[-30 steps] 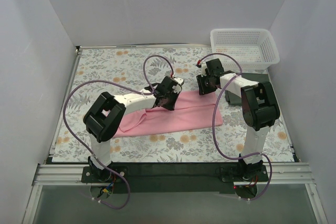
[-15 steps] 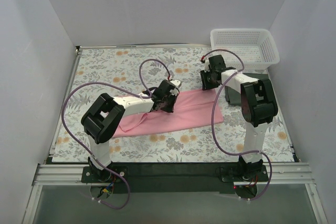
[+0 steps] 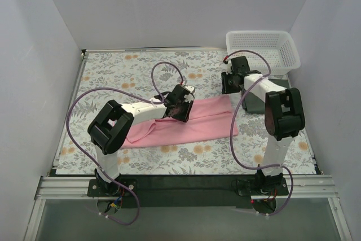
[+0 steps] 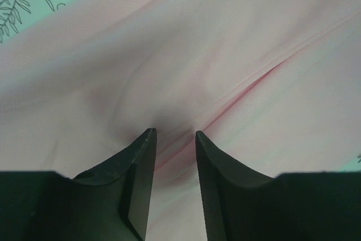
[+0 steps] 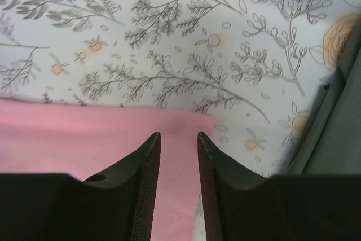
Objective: Fold and stack the t-shirts
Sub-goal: Fold the tshirt
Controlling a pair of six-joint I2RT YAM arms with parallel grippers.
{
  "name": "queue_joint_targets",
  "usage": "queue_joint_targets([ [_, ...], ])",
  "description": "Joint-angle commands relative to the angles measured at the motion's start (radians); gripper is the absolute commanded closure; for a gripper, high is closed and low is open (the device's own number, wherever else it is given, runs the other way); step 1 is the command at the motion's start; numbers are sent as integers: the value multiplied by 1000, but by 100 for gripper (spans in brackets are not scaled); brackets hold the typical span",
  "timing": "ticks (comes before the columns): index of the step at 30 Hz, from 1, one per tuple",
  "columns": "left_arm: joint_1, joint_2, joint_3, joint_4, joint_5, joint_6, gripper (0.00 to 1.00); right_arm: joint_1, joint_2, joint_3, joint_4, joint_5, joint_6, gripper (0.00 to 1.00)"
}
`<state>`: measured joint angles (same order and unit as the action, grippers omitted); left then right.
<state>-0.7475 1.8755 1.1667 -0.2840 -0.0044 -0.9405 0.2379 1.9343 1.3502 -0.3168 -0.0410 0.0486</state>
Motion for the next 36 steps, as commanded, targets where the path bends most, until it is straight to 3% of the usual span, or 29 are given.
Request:
queue_joint_targets([
  [1, 2, -16, 97, -72, -29, -20, 66, 6, -141, -66, -11, -62, 65, 66],
  [5, 4, -53, 168, -112, -107, -81, 64, 6, -204, -141, -11, -114, 103, 66],
  [11, 80, -160, 119, -193, -218, -202, 64, 8, -230, -227, -10, -135, 111, 69],
  [19, 347, -349, -136, -218, -220, -311, 64, 1, -242, -342, -7, -48, 123, 69],
  [24, 468, -389, -206, -210, -217, -337, 64, 38, -284, -330, -21, 36, 105, 70],
  [31, 484, -362, -237, -202, -207, -362, 59, 133, -347, -309, -31, 82, 60, 68],
  [36, 484, -342, -269, -199, -213, -376, 59, 192, -302, -316, -31, 58, 36, 66],
])
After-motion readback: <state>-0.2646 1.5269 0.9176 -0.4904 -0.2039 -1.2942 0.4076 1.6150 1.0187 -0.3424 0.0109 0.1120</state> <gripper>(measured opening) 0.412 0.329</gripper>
